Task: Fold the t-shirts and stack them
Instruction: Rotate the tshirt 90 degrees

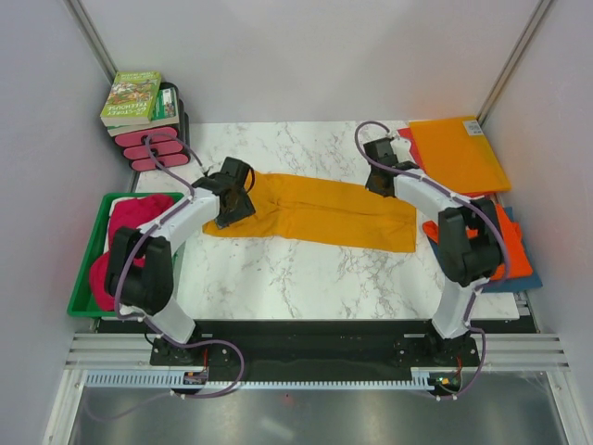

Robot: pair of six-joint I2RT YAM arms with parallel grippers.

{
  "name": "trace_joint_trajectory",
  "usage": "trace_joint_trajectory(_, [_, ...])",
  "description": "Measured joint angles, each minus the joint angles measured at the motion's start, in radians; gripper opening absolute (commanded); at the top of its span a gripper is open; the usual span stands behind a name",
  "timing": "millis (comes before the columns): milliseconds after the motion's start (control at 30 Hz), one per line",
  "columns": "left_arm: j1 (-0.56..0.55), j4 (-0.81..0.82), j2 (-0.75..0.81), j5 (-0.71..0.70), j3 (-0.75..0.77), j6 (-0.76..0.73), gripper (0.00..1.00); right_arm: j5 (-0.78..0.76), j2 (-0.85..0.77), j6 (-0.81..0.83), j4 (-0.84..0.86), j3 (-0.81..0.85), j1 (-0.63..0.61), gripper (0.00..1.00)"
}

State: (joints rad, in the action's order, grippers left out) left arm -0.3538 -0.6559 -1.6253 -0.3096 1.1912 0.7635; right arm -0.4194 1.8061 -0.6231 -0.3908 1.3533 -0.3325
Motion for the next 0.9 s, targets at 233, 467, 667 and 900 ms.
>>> trace_joint_trajectory(233, [0.001, -0.002, -0.1, -0.007, -0.053, 0.006, 0.59, -0.008, 0.202, 0.002, -0.046, 0.011, 0.022, 0.0])
trace_joint_trajectory(467, [0.035, -0.012, -0.214, -0.003, 0.006, 0.009, 0.62, -0.015, 0.202, 0.005, -0.036, 0.013, 0.023, 0.0])
trace_joint_trajectory(667, [0.092, -0.067, -0.367, -0.005, 0.214, -0.002, 0.67, 0.015, 0.098, -0.04, -0.011, -0.137, 0.021, 0.0])
trace_joint_trajectory(900, [0.098, -0.161, -0.569, -0.017, 0.531, -0.052, 0.69, 0.068, -0.063, -0.103, 0.0, -0.338, -0.02, 0.0])
